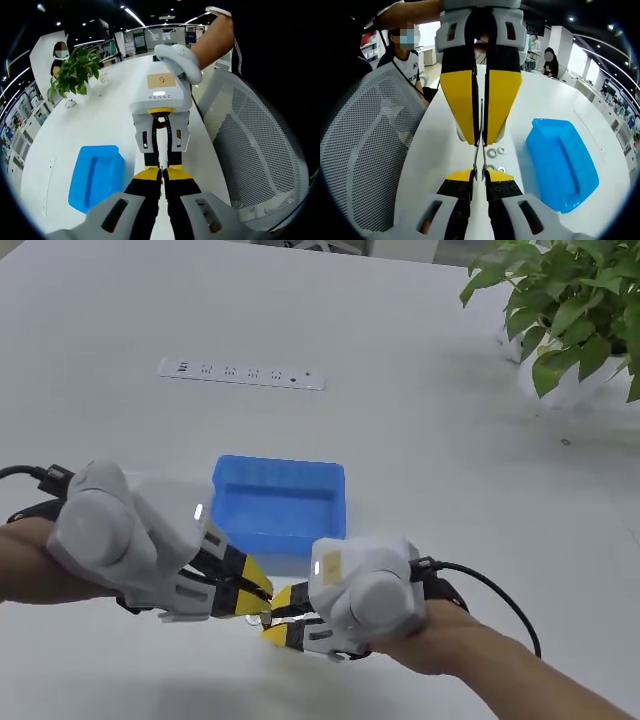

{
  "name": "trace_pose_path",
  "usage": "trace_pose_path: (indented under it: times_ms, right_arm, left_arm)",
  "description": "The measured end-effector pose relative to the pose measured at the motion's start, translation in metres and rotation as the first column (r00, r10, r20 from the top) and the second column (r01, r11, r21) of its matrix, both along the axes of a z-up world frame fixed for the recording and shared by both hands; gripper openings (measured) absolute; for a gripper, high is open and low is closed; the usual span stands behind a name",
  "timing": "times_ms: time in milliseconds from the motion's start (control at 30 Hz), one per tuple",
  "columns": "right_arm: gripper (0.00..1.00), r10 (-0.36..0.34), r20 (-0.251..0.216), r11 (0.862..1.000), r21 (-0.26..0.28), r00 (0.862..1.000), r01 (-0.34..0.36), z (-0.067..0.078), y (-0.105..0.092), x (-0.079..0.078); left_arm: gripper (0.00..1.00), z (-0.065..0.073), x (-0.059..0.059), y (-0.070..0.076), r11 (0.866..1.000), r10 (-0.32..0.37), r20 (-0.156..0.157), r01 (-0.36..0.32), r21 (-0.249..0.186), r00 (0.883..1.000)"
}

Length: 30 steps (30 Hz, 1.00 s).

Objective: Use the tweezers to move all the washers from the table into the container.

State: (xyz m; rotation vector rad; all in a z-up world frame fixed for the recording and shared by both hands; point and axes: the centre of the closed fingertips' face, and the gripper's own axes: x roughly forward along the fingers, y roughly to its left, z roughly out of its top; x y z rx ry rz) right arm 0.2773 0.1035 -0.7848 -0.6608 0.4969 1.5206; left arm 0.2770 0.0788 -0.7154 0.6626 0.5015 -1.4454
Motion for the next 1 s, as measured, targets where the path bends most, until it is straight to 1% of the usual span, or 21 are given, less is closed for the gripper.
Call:
trace_pose_path:
  times_ms: [133, 500, 833, 1000]
  right_arm:
    - [0.11, -0.004, 0.005, 1.0, 0.001, 1.0, 0.004, 0.0, 0.0, 0.003]
    - [0.11, -0.013, 0.012, 1.0, -0.001, 1.0, 0.013, -0.002, -0.001, 0.009]
    - [0.11, -0.017, 0.011, 1.0, -0.004, 1.0, 0.017, -0.007, -0.002, 0.011]
    - [0.12, -0.021, 0.005, 1.0, 0.0, 1.0, 0.021, -0.007, -0.002, 0.012]
  left_arm:
    - [0.06, 0.0, 0.002, 0.0, 1.0, -0.001, 0.0, 0.001, 0.0, 1.0]
    - [0.06, 0.004, 0.001, -0.006, 1.0, -0.005, 0.0, 0.005, 0.005, 1.0]
    - [0.06, -0.001, 0.003, -0.007, 1.0, -0.007, -0.016, 0.007, 0.013, 1.0]
    - [0.06, 0.001, 0.005, -0.008, 1.0, -0.001, -0.019, 0.001, 0.006, 1.0]
